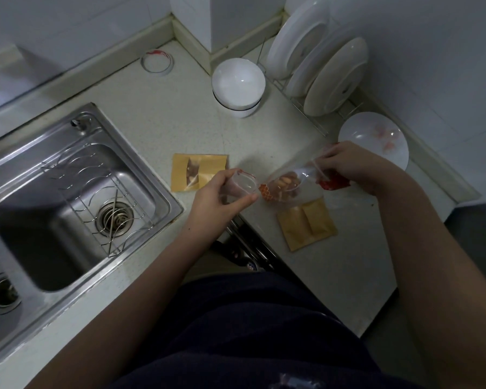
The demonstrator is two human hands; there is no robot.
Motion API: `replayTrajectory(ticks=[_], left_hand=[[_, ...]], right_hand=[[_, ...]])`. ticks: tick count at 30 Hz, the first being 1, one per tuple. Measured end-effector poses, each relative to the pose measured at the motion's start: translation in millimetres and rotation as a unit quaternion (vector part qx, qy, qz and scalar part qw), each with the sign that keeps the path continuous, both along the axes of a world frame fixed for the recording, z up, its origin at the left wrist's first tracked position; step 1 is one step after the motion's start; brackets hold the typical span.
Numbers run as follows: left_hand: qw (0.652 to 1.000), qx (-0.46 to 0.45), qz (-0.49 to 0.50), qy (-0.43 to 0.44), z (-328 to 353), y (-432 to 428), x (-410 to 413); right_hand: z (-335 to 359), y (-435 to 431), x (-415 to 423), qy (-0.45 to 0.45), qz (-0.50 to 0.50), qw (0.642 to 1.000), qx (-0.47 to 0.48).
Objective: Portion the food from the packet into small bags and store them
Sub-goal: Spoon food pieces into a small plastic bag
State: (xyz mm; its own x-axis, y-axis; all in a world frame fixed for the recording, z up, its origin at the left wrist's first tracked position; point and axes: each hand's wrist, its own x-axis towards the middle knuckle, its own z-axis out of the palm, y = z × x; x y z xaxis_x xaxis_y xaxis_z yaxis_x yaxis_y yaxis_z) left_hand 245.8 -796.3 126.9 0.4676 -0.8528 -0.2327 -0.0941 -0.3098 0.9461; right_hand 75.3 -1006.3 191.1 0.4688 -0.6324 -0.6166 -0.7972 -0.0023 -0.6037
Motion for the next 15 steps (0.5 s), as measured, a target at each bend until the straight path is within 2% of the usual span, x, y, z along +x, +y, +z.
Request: replayTrajectory(ticks=[15], left_hand=[[1.0, -0.013, 0.001, 0.004, -2, 1, 2]], right_hand=[[30, 10, 1, -0.042, -0.052, 0.994, -0.09]])
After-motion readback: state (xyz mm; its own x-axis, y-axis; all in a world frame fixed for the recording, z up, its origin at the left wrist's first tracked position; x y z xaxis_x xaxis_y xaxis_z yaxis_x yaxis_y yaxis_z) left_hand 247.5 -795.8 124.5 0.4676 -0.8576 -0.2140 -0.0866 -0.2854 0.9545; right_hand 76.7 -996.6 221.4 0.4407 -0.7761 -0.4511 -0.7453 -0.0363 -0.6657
